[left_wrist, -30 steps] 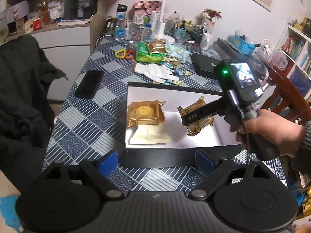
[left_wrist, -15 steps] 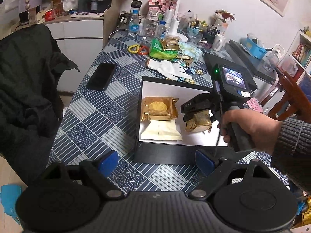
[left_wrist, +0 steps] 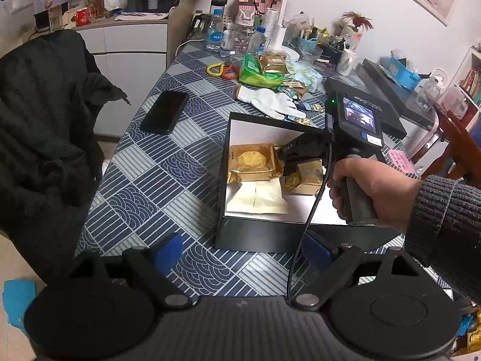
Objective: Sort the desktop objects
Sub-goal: 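Carry the rectangular gold packet with the right tool and lower it into the box, then open the right tool beside the square packet and raise it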
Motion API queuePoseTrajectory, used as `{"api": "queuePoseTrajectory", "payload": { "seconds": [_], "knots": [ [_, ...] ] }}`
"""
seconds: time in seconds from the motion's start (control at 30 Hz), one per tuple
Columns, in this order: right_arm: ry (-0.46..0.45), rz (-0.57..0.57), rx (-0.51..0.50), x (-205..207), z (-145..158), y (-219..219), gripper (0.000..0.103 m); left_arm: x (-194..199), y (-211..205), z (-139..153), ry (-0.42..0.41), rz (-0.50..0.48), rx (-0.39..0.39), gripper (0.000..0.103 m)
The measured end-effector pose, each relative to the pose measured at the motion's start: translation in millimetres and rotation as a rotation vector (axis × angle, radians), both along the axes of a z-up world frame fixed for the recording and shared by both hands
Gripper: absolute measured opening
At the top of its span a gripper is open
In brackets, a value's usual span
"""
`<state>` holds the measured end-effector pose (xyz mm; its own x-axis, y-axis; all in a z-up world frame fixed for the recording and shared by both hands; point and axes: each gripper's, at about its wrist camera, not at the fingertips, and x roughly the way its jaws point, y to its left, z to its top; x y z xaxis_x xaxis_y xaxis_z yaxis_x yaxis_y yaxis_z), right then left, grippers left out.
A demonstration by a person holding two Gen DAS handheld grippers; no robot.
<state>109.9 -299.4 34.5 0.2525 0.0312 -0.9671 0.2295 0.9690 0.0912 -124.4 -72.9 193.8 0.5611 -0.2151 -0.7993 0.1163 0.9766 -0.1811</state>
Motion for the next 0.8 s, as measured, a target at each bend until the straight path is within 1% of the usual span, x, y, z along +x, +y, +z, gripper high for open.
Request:
{"api": "queuePoseTrajectory", "payload": {
  "seconds": [0.23, 0.4, 0.6, 0.8],
  "knots": [
    [-0.003, -0.017, 0.017, 0.6, 0.0, -2.2, 0.075, 3.1, -5.5, 1.1, 0.004, -0.014, 0.006, 0.103],
    [-0.008, -0.022, 0.023, -0.6, 2.6, -5.3, 0.076, 6.7, -9.9, 3.1, -0.008, -0.039, 0.011, 0.103],
    [-0.031, -0.004, 0.013, -4.9, 12.2, -4.3, 0.076, 10.1, -13.2, 5.5, -0.024, -0.066, 0.016, 0.103],
    [-0.056, 0.006, 0.026, -14.9, 26.0, -5.2, 0.076, 11.6, -17.9, 13.2, -0.055, -0.102, 0.020, 0.103]
  ]
}}
